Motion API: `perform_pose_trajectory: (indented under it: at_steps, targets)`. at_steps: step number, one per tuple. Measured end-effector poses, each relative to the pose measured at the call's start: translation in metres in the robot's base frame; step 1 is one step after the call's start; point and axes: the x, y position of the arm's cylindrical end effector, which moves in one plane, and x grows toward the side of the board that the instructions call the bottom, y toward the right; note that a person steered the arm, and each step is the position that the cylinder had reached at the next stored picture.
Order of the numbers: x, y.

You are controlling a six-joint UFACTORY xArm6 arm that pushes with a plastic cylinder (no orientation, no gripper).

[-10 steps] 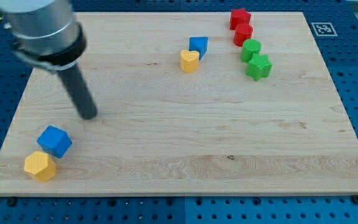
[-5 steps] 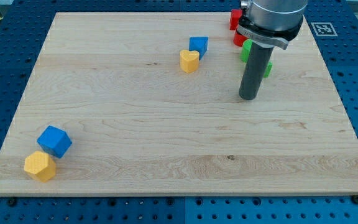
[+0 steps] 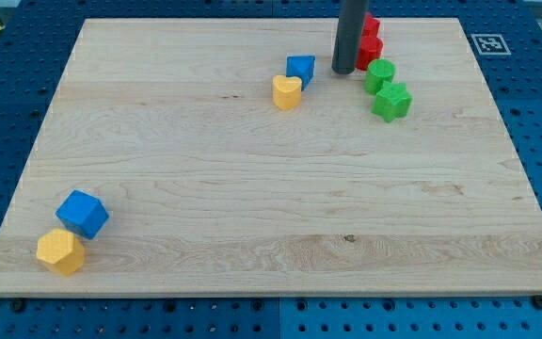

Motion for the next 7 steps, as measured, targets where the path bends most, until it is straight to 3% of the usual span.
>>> perform_pose_trajectory:
  at_steps: [2,3,5,7]
  targets:
    - [-0.020,-0.047]
    - [-0.012,-0.044]
    - [0.053,-0.044]
    - [0.053,-0.057]
